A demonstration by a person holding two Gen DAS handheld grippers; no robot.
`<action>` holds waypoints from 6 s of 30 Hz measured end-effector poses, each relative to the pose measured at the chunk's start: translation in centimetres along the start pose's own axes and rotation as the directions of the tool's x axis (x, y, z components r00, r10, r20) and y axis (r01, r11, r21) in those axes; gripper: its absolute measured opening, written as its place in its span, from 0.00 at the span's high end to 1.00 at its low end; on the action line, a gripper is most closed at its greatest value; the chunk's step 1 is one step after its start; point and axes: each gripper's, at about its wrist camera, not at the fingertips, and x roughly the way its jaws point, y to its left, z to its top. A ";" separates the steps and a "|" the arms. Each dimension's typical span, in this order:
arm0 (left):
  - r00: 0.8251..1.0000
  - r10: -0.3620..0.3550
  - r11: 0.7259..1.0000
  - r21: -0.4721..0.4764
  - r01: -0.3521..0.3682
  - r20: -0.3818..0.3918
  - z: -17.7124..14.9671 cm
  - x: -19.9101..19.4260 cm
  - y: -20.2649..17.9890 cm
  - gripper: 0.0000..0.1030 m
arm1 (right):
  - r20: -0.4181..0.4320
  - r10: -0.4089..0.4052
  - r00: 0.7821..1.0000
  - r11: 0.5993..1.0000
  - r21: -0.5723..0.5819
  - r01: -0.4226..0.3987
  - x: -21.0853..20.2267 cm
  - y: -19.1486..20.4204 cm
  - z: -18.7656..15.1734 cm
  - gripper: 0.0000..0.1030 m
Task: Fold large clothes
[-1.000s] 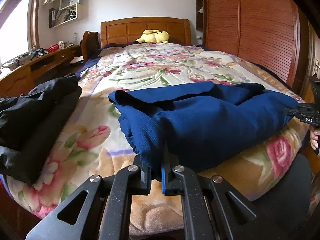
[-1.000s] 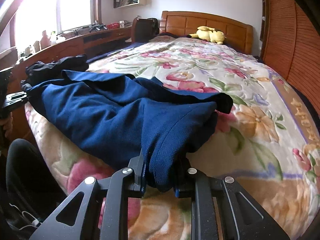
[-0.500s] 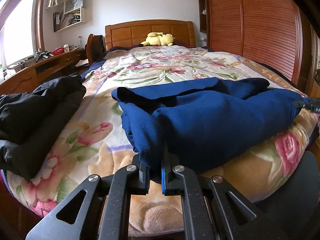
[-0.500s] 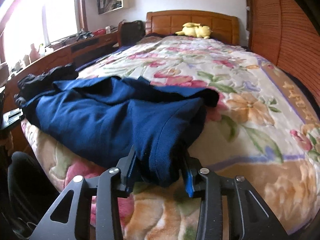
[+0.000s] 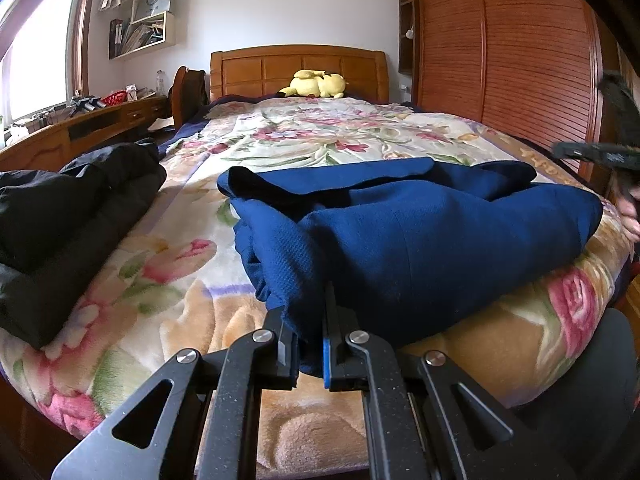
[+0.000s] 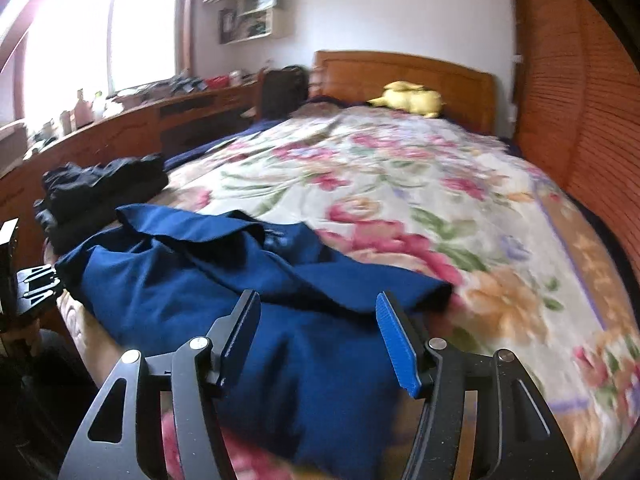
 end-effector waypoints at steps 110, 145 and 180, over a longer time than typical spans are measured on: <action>0.999 -0.019 0.999 -0.047 0.018 -0.028 0.4 0.7 1.3 0.92 | -0.178 -0.129 0.976 0.991 -0.056 0.121 6.6 -1.7 -4.3 0.44; 0.938 -0.332 0.889 0.366 0.274 0.104 20.1 2.0 -20.0 0.96 | -0.049 -0.084 0.995 0.980 0.179 0.092 1.5 -3.8 -7.0 0.44; 0.972 -0.236 0.953 0.199 0.227 0.021 15.3 6.0 -13.7 0.24 | 0.070 -0.236 0.969 0.969 0.087 0.230 -4.0 -6.1 1.3 0.44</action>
